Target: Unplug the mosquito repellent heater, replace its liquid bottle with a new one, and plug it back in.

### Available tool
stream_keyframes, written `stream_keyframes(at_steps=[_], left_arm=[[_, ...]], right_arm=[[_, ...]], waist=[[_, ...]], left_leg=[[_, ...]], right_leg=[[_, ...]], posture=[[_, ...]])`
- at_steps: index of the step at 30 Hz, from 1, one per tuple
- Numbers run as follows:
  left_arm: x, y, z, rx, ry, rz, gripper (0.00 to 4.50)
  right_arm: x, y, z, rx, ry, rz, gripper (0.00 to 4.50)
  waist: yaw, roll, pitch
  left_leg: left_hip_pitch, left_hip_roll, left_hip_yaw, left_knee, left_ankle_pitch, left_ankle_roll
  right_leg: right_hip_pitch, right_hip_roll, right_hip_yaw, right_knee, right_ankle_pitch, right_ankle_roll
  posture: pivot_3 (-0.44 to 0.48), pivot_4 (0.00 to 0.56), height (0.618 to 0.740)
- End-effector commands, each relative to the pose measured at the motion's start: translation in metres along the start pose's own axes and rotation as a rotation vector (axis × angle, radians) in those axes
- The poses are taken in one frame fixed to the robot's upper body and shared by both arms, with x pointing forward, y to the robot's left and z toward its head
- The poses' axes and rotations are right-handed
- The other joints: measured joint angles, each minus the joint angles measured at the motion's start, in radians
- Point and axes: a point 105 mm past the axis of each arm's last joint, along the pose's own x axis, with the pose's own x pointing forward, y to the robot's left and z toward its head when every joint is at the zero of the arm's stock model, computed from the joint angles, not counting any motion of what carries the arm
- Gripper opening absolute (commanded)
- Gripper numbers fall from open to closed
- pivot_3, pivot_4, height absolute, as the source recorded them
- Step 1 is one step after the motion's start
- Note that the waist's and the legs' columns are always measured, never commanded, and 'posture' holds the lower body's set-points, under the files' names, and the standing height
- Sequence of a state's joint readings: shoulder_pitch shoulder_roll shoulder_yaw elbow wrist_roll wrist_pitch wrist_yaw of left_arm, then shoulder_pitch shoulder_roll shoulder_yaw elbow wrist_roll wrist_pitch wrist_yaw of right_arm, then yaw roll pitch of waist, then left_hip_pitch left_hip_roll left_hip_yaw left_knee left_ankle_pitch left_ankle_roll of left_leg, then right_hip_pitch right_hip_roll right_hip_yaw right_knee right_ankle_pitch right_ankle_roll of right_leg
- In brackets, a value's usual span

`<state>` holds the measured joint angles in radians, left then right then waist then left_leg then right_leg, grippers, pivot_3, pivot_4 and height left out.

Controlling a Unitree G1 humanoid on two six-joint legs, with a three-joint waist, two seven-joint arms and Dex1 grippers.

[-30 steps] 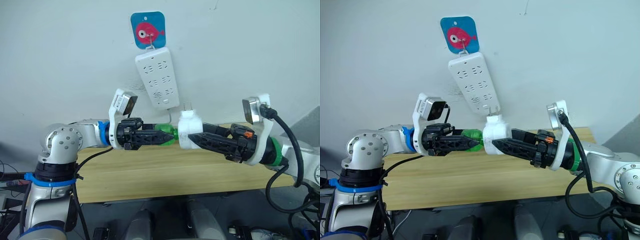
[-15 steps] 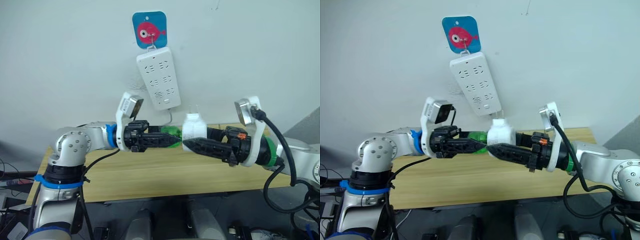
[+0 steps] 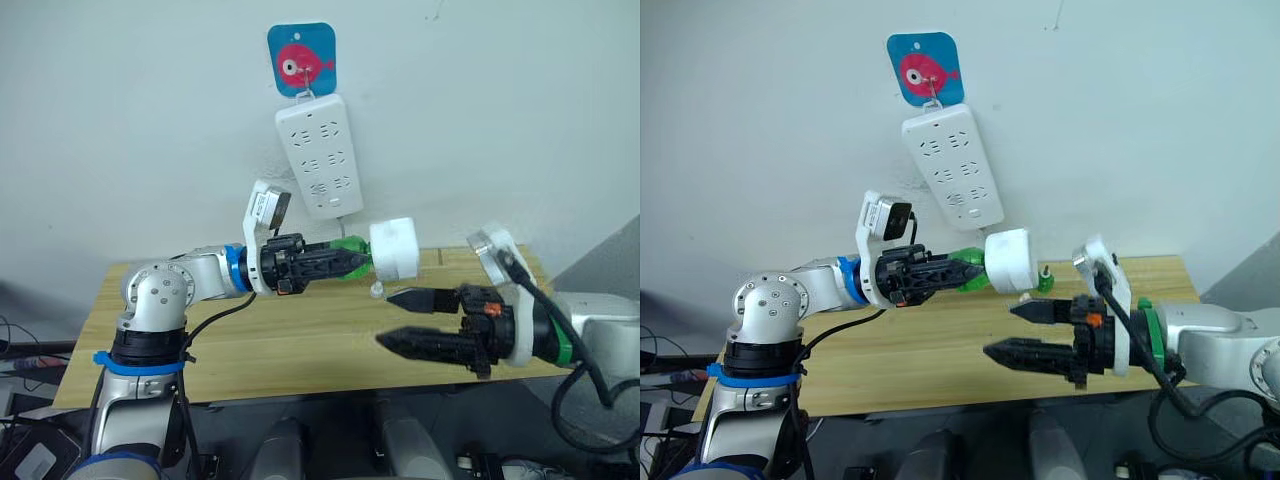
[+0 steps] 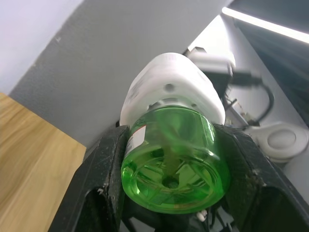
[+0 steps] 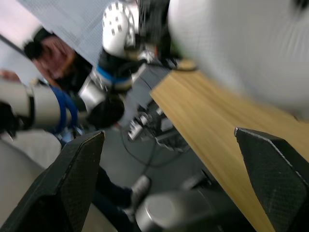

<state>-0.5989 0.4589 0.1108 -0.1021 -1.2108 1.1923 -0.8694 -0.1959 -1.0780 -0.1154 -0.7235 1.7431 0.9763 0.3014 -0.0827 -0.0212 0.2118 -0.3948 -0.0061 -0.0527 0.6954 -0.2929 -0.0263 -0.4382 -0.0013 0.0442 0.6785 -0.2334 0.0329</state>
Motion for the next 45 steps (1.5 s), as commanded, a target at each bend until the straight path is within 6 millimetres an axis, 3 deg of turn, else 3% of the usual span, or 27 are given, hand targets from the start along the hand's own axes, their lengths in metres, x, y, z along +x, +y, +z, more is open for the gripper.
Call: stream_keyframes(at_steps=[1, 6, 11, 15, 20, 28, 31, 34, 37, 41, 45], left_arm=[[0.000, -0.010, 0.009, 0.029, -0.015, -0.043, 2.31], [-0.004, -0.015, 0.002, 0.004, 0.059, -0.070, 2.31], [-0.005, -0.020, -0.002, -0.016, 0.122, -0.103, 2.31], [-0.004, -0.022, 0.000, -0.030, 0.132, -0.127, 2.31], [-0.003, -0.019, 0.002, -0.051, 0.106, -0.122, 2.31], [-0.006, -0.001, 0.001, -0.001, 0.062, -0.012, 2.31], [-0.005, 0.005, -0.002, 0.042, 0.071, 0.016, 2.31], [-0.004, 0.007, -0.006, 0.069, 0.091, 0.018, 2.31], [-0.004, 0.003, -0.014, 0.094, 0.146, -0.010, 2.31], [-0.005, -0.002, -0.017, 0.095, 0.177, -0.047, 2.31], [-0.006, -0.010, -0.018, 0.085, 0.198, -0.088, 2.31]], right_arm=[[-0.015, -0.003, -0.007, -0.123, 0.070, -0.053, 3.58], [-0.035, -0.038, 0.011, -0.270, 0.020, -0.213, 1.78], [-0.024, -0.057, 0.031, -0.361, -0.050, -0.218, 0.01], [-0.003, -0.061, 0.031, -0.405, -0.040, -0.157, 0.00], [0.021, -0.039, 0.028, -0.370, -0.055, 0.005, 0.00], [0.019, 0.004, 0.044, -0.276, -0.135, 0.148, 0.00], [0.016, 0.011, 0.054, -0.228, -0.179, 0.161, 0.00], [0.015, 0.006, 0.069, -0.195, -0.244, 0.116, 0.00], [0.016, -0.016, 0.079, -0.198, -0.272, -0.006, 0.00], [0.018, -0.034, 0.076, -0.227, -0.240, -0.106, 0.00], [0.018, -0.040, 0.074, -0.244, -0.221, -0.125, 0.00]], waist=[[0.001, 0.000, 0.000], [-0.004, -0.001, -0.001], [-0.006, 0.000, -0.002], [-0.006, 0.000, -0.002], [-0.005, 0.000, -0.002], [-0.004, 0.000, -0.002], [-0.004, 0.000, -0.002], [-0.004, 0.000, -0.002], [-0.005, 0.000, -0.002], [-0.005, 0.000, -0.002], [-0.005, 0.000, -0.002]], left_leg=[[0.000, 0.000, 0.000, 0.000, 0.000, 0.000], [0.002, 0.000, 0.002, 0.001, 0.000, 0.000], [0.002, 0.000, 0.002, 0.000, 0.000, 0.000], [0.002, 0.001, 0.002, 0.000, 0.000, 0.000], [0.001, 0.000, -0.001, 0.001, 0.000, 0.000], [0.001, 0.000, -0.005, 0.001, 0.000, 0.000], [0.001, 0.000, -0.005, 0.001, 0.000, 0.000], [0.001, 0.000, -0.003, 0.001, 0.000, 0.000], [0.001, 0.000, -0.001, 0.001, 0.000, 0.000], [0.001, 0.000, 0.000, 0.001, 0.000, 0.000], [0.000, 0.000, 0.000, 0.001, 0.000, 0.000]], right_leg=[[0.000, 0.000, 0.000, 0.000, 0.000, 0.000], [0.000, 0.001, 0.002, 0.000, 0.000, 0.000], [0.000, 0.002, 0.002, 0.001, 0.000, 0.000], [0.000, 0.001, 0.002, 0.001, 0.000, 0.000], [0.000, 0.000, 0.001, 0.001, 0.000, 0.000], [0.000, -0.002, 0.001, 0.002, 0.000, -0.001], [0.000, -0.002, 0.001, 0.002, 0.000, -0.001], [0.000, -0.002, 0.001, 0.002, 0.000, -0.001], [0.000, -0.001, 0.001, 0.002, 0.000, -0.001], [0.000, -0.001, 0.001, 0.001, 0.000, 0.000], [-0.001, -0.001, 0.001, 0.001, 0.000, 0.000]], posture=[[-0.154, 0.152, 0.740], [-0.160, 0.150, 0.740], [-0.165, 0.146, 0.740], [-0.164, 0.145, 0.740], [-0.157, 0.147, 0.740], [-0.158, 0.150, 0.740], [-0.158, 0.150, 0.740], [-0.158, 0.150, 0.740], [-0.158, 0.150, 0.740], [-0.158, 0.150, 0.740], [-0.158, 0.150, 0.740]])
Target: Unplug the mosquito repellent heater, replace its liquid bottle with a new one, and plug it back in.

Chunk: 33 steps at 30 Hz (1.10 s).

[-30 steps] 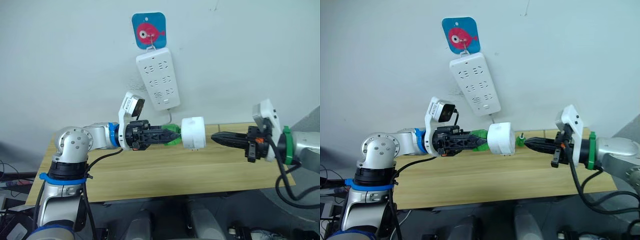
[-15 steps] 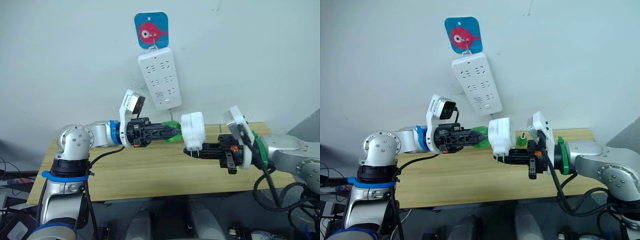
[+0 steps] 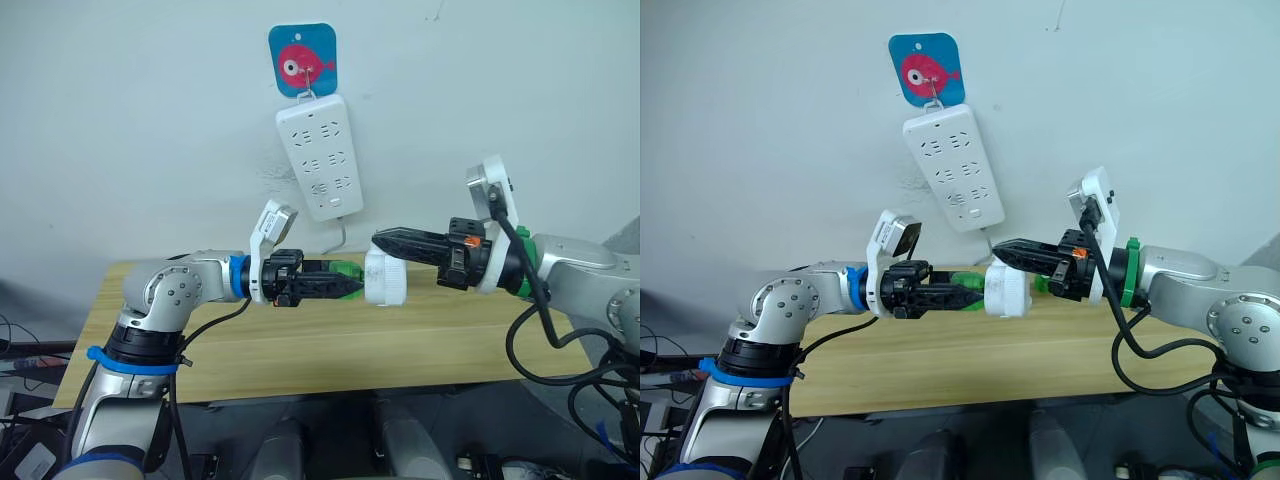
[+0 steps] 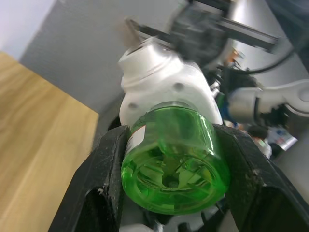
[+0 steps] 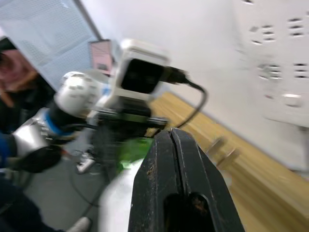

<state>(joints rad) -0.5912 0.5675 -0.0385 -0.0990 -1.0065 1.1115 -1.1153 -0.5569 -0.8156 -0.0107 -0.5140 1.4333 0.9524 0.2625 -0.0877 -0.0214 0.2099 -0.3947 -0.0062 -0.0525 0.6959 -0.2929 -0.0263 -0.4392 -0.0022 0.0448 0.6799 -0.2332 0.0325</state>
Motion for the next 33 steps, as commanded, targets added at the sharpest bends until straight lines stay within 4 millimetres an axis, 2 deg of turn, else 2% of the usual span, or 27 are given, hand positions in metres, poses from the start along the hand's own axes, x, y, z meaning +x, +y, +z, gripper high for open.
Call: stream_keyframes(at_steps=[1, 7, 14, 25, 33], left_arm=[[0.001, -0.019, 0.007, 0.045, 0.008, -0.092, 2.31], [0.001, -0.026, 0.008, 0.012, 0.014, -0.133, 2.31], [-0.002, -0.031, 0.015, -0.050, -0.014, -0.165, 2.31], [-0.004, -0.032, 0.024, -0.119, -0.066, -0.179, 2.31], [-0.005, -0.033, 0.024, -0.146, -0.072, -0.180, 2.31]], right_arm=[[0.000, 0.000, 0.001, -0.030, 0.009, 0.007, 0.00], [-0.004, -0.008, -0.005, -0.010, 0.041, 0.001, 0.00], [-0.006, -0.007, -0.020, 0.011, 0.100, 0.035, 0.00], [-0.008, 0.011, -0.030, 0.075, 0.132, 0.137, 0.00], [-0.009, 0.021, -0.034, 0.124, 0.131, 0.177, 0.00]], waist=[[0.000, 0.000, 0.000], [-0.001, 0.000, 0.000], [-0.001, 0.000, 0.000], [-0.001, 0.000, 0.000], [-0.001, 0.000, 0.000]], left_leg=[[0.000, 0.000, 0.000, 0.000, 0.000, 0.000], [0.000, 0.000, 0.000, 0.000, 0.000, 0.000], [0.000, 0.000, 0.000, 0.000, 0.000, 0.000], [0.000, 0.000, -0.001, 0.000, 0.000, 0.000], [0.000, 0.000, -0.001, 0.000, 0.000, 0.000]], right_leg=[[0.000, 0.000, 0.000, 0.000, 0.000, 0.000], [0.000, 0.000, 0.000, 0.000, 0.000, 0.000], [0.000, 0.000, 0.000, 0.000, 0.000, 0.000], [0.000, 0.000, -0.001, 0.000, 0.000, 0.000], [0.000, 0.000, -0.001, 0.000, 0.000, 0.000]], posture=[[-0.158, 0.150, 0.740], [-0.171, 0.152, 0.740], [-0.169, 0.150, 0.740], [-0.170, 0.151, 0.740], [-0.168, 0.155, 0.740]])
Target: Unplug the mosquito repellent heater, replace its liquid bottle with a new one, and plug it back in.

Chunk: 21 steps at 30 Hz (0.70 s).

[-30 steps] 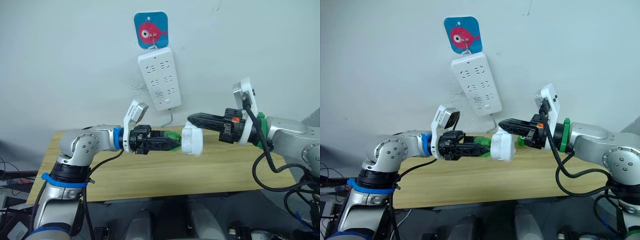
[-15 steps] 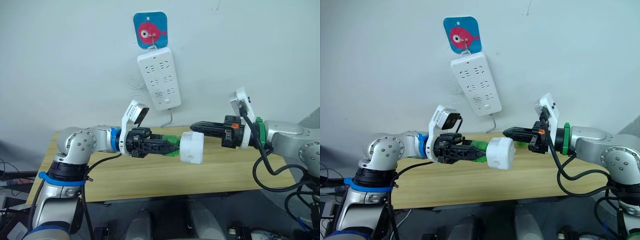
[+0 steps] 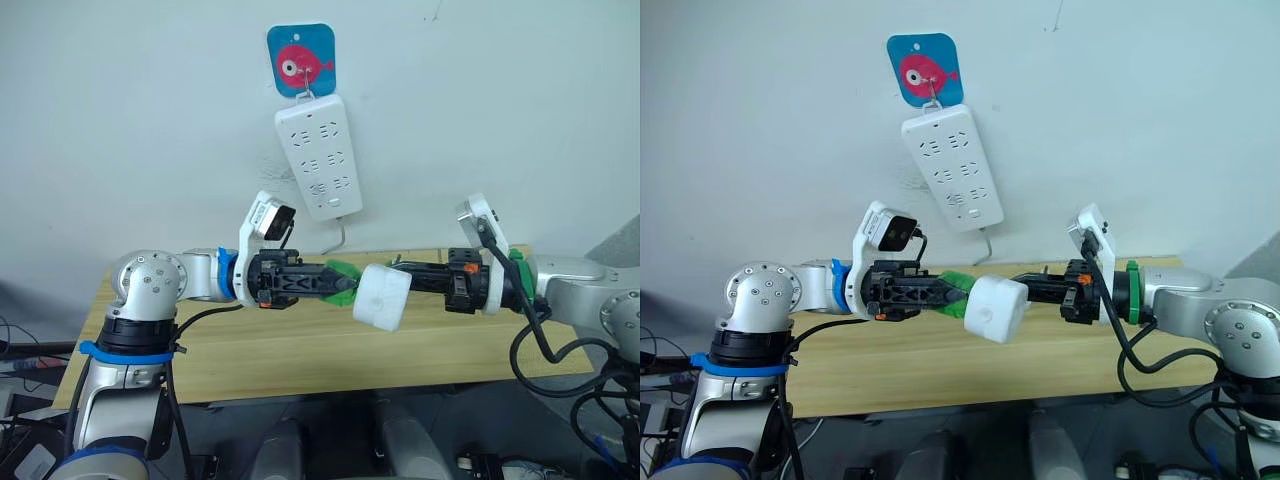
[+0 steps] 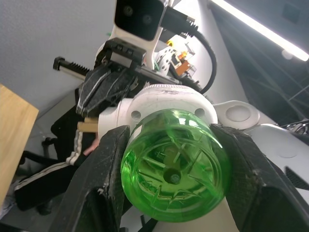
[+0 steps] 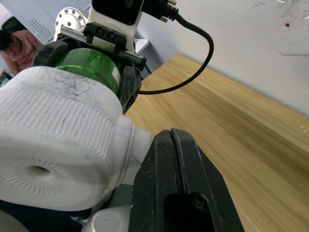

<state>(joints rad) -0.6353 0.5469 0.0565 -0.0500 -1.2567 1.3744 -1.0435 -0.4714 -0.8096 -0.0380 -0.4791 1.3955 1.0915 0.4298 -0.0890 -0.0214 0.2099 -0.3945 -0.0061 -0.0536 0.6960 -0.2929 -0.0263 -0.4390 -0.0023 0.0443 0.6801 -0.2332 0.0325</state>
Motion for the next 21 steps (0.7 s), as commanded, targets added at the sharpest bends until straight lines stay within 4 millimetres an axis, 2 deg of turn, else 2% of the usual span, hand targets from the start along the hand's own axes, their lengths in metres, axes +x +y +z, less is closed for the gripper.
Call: stream_keyframes(at_steps=[1, 21], left_arm=[[-0.001, -0.011, 0.011, 0.064, -0.023, -0.020, 2.31], [-0.002, -0.006, 0.012, 0.061, -0.051, 0.014, 2.31]], right_arm=[[0.003, 0.020, -0.001, -0.004, 0.002, 0.088, 0.00], [0.002, 0.033, -0.001, 0.094, -0.004, 0.145, 0.00]], waist=[[0.000, 0.000, 0.000], [0.000, 0.000, 0.000]], left_leg=[[0.000, 0.000, 0.000, 0.000, 0.000, 0.000], [0.000, 0.000, 0.001, 0.000, 0.000, 0.000]], right_leg=[[0.000, 0.000, 0.000, 0.000, 0.000, 0.000], [0.000, 0.000, 0.000, 0.000, 0.000, 0.000]], posture=[[-0.167, 0.156, 0.740], [-0.168, 0.154, 0.740]])
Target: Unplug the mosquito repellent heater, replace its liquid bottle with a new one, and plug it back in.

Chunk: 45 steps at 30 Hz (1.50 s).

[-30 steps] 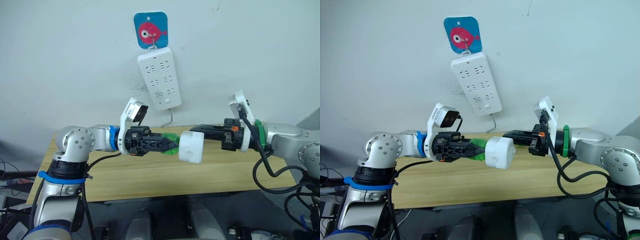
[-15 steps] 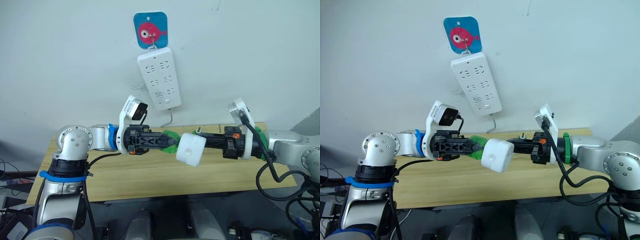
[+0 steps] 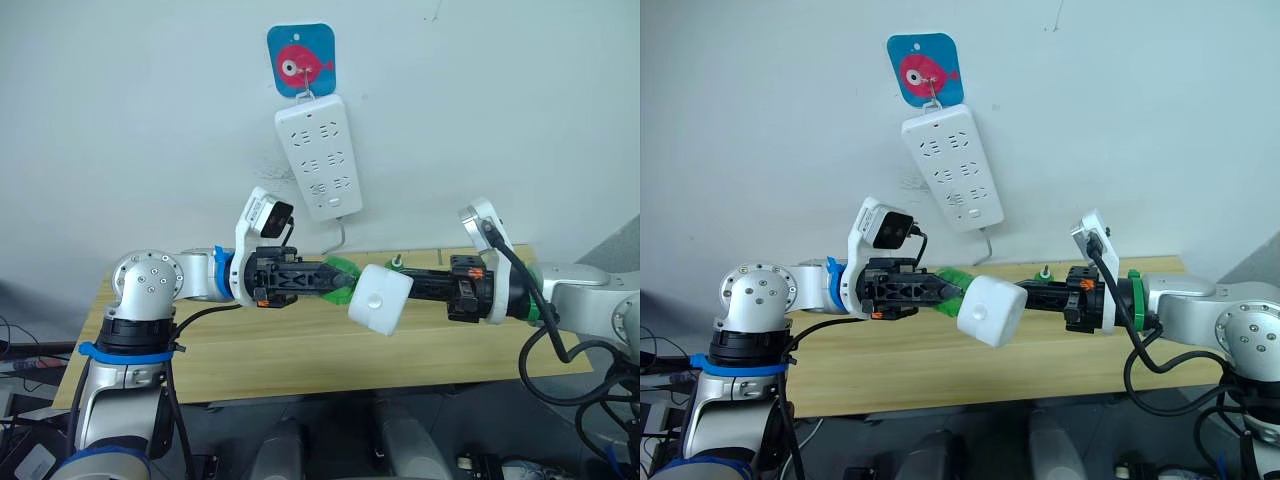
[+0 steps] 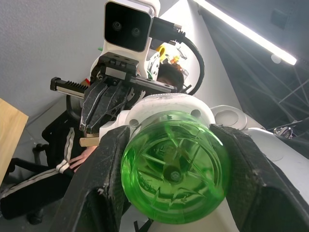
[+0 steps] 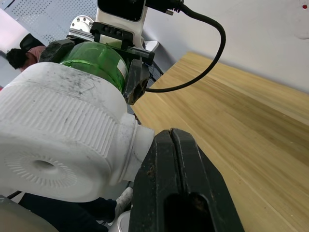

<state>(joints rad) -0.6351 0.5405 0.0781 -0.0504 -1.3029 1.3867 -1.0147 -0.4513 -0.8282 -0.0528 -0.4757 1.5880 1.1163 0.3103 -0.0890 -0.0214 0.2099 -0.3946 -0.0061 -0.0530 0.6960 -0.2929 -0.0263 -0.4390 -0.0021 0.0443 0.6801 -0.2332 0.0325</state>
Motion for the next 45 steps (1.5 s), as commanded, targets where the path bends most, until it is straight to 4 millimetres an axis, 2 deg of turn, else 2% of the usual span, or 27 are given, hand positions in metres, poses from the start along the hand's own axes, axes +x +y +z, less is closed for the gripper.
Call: stream_keyframes(at_steps=[1, 7, 11, 13, 17, 21, 24, 29, 30, 34, 37, 45], left_arm=[[-0.003, -0.001, 0.009, 0.061, -0.033, 0.037, 2.31], [-0.004, 0.003, 0.009, 0.064, -0.050, 0.058, 2.31], [-0.004, 0.002, 0.009, 0.063, -0.046, 0.056, 2.31], [-0.004, 0.003, 0.008, 0.065, -0.048, 0.066, 2.31], [-0.007, 0.009, 0.008, 0.100, -0.065, 0.119, 2.31], [-0.009, 0.016, 0.007, 0.152, -0.086, 0.178, 2.31], [-0.012, 0.023, 0.007, 0.173, -0.115, 0.226, 2.31], [-0.012, 0.028, 0.009, 0.179, -0.138, 0.244, 2.31], [-0.012, 0.028, 0.009, 0.176, -0.138, 0.241, 2.31], [-0.011, 0.028, 0.009, 0.166, -0.134, 0.230, 2.31], [-0.010, 0.028, 0.010, 0.161, -0.135, 0.225, 2.31], [-0.007, 0.027, 0.010, 0.152, -0.122, 0.204, 2.31]], right_arm=[[0.004, 0.024, -0.001, -0.003, 0.005, 0.118, 0.00], [0.005, 0.022, 0.001, 0.007, -0.006, 0.101, 0.00], [0.004, 0.001, 0.007, -0.069, -0.039, -0.048, 0.00], [-0.002, -0.015, 0.015, -0.124, -0.072, -0.154, 0.00], [-0.024, -0.030, 0.022, -0.248, -0.082, -0.280, 0.00], [-0.045, -0.037, 0.015, -0.328, -0.031, -0.354, 1.21], [-0.055, -0.034, 0.005, -0.442, 0.051, -0.366, 2.38], [-0.052, -0.015, -0.009, -0.685, 0.176, -0.290, 4.27], [-0.050, -0.012, -0.010, -0.757, 0.192, -0.281, 4.47], [-0.042, -0.006, -0.007, -1.035, 0.209, -0.265, 4.50], [-0.031, 0.001, -0.006, -1.158, 0.177, -0.248, 4.50], [-0.009, 0.006, -0.005, -1.241, 0.122, -0.206, 4.50]], waist=[[0.000, 0.000, 0.000], [0.000, 0.000, 0.000], [0.000, 0.000, 0.000], [0.000, 0.000, 0.000], [0.003, 0.000, 0.000], [0.003, 0.000, 0.000], [0.003, 0.000, 0.000], [0.001, 0.000, 0.000], [0.000, 0.000, 0.000], [0.000, 0.000, -0.001], [0.000, 0.000, -0.001], [-0.001, 0.000, -0.001]], left_leg=[[0.000, 0.000, 0.000, 0.000, 0.000, 0.000], [0.000, 0.000, 0.000, 0.000, 0.000, 0.000], [0.000, 0.000, 0.000, 0.000, 0.000, 0.000], [0.000, 0.000, 0.000, 0.000, 0.000, 0.000], [0.000, 0.000, 0.000, 0.000, 0.000, 0.000], [0.000, 0.000, 0.001, 0.000, 0.000, 0.000], [0.000, 0.000, 0.001, 0.000, 0.000, 0.000], [0.000, 0.000, 0.001, 0.000, 0.000, 0.000], [0.001, 0.000, 0.001, 0.000, 0.000, 0.000], [0.001, 0.000, 0.001, 0.000, 0.000, 0.000], [0.001, 0.000, 0.001, 0.000, 0.000, 0.000], [0.001, 0.000, -0.001, 0.000, 0.000, -0.001]], right_leg=[[0.000, 0.000, 0.000, 0.000, 0.000, 0.000], [0.000, 0.000, 0.000, 0.000, 0.000, 0.000], [0.000, 0.000, 0.000, 0.000, 0.000, 0.000], [0.000, 0.000, 0.000, 0.000, 0.000, 0.000], [0.000, 0.000, 0.000, 0.000, 0.000, 0.000], [0.000, 0.000, 0.000, -0.001, 0.000, 0.000], [0.000, 0.000, 0.000, 0.000, 0.000, 0.000], [0.000, 0.001, 0.001, 0.000, 0.000, 0.000], [0.000, 0.001, 0.001, 0.000, 0.000, 0.000], [0.000, 0.001, 0.001, 0.000, 0.000, 0.000], [0.000, 0.001, 0.001, 0.000, 0.000, 0.000], [0.000, 0.000, 0.001, 0.000, 0.000, 0.000]], posture=[[-0.168, 0.154, 0.740], [-0.166, 0.152, 0.740], [-0.166, 0.152, 0.740], [-0.171, 0.147, 0.740], [-0.175, 0.145, 0.740], [-0.179, 0.143, 0.740], [-0.179, 0.144, 0.740], [-0.191, 0.146, 0.740], [-0.191, 0.146, 0.740], [-0.191, 0.146, 0.740], [-0.200, 0.150, 0.740], [-0.207, 0.151, 0.740]])
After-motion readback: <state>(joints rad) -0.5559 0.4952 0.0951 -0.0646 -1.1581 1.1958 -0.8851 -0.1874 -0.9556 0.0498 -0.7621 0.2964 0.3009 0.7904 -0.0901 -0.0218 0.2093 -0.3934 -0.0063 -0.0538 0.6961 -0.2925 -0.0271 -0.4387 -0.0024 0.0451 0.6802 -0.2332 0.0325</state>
